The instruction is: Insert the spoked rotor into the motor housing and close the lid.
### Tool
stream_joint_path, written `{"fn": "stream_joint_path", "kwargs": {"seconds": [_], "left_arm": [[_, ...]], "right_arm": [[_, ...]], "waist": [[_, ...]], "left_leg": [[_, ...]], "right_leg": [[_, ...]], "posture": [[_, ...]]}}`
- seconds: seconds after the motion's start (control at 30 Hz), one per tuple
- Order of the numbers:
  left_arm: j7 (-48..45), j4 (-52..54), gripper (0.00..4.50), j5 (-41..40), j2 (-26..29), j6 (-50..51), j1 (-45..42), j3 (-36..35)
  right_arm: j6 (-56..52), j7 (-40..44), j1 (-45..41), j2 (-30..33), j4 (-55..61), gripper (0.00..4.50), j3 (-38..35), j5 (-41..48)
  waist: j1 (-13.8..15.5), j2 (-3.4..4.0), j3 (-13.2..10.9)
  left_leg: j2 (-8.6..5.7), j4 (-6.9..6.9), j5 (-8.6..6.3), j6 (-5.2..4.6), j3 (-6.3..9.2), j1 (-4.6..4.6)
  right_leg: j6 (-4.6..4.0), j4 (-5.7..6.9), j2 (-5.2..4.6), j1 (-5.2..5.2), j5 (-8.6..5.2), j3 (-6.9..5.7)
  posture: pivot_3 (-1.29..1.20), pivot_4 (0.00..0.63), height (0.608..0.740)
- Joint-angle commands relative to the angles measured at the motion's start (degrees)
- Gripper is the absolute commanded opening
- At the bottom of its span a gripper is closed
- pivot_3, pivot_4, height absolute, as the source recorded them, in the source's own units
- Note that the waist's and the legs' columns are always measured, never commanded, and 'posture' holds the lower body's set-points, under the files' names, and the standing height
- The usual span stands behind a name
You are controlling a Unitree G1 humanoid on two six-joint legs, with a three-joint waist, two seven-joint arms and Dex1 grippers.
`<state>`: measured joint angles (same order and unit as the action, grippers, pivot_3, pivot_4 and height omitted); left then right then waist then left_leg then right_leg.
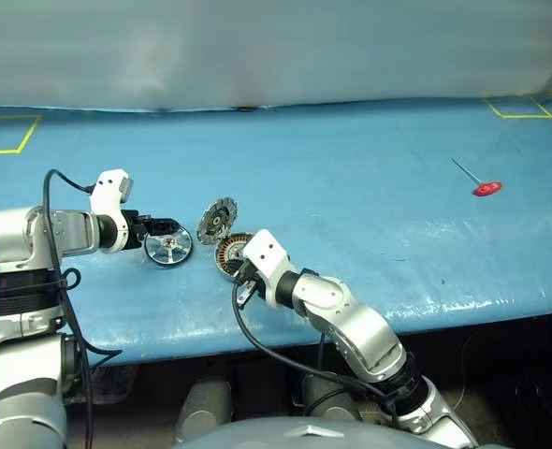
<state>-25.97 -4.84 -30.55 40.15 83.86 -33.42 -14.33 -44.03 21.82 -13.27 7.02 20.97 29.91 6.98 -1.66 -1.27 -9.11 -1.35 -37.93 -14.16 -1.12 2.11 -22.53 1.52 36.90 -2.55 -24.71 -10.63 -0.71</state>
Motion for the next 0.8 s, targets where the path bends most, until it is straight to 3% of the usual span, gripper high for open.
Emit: {"fn": "stream_joint_path", "kwargs": {"seconds": [0.03, 0.13, 0.43, 0.8], "left_arm": [[-1.2, 0.4, 4.15, 1.0, 3.7, -2.9, -1.4, -0.6], [-3.5, 1.6, 4.15, 1.6, 6.7, -7.3, -1.0, 0.1], [-21.2, 7.7, 4.15, 7.3, 12.7, -37.5, 5.6, 10.5], [-43.9, 0.3, 4.15, 22.5, 19.3, -57.6, -2.3, 30.1]], "right_arm": [[1.2, -0.1, -0.2, -0.4, 1.4, 0.0, -0.2, 0.0], [1.4, 0.1, -0.3, -0.5, 1.1, 0.0, -0.1, 0.0], [1.9, 0.5, -0.9, -0.9, 0.1, 0.0, 0.3, -0.2], [1.8, -0.3, -0.1, -1.1, 0.7, 0.0, 0.1, -0.6]], "waist": [[0.0, 0.0, 0.0], [0.1, -0.03, 0.0], [0.5, -0.02, 0.0], [0.3, -0.01, 0.0]], "left_leg": [[0.0, 0.01, 0.0, 0.0, 0.0, 0.0], [-0.01, 0.01, 0.0, 0.0, 0.0, -0.01], [-0.02, 0.03, 0.0, 0.01, -0.01, -0.04], [-0.01, 0.01, -0.18, -0.34, -0.12, -0.06]], "right_leg": [[0.0, 0.0, 0.0, -0.01, 0.0, 0.0], [0.0, 0.0, 0.0, -0.01, -0.01, -0.02], [-0.16, -0.06, -0.11, -0.01, -0.08, 0.01], [-0.06, -0.03, 0.24, -0.02, -0.35, -0.1]], "posture": [[0.0, 0.15, 0.74], [0.0, 0.15, 0.74], [0.0, 0.15, 0.74], [0.0, 0.15, 0.74]]}}
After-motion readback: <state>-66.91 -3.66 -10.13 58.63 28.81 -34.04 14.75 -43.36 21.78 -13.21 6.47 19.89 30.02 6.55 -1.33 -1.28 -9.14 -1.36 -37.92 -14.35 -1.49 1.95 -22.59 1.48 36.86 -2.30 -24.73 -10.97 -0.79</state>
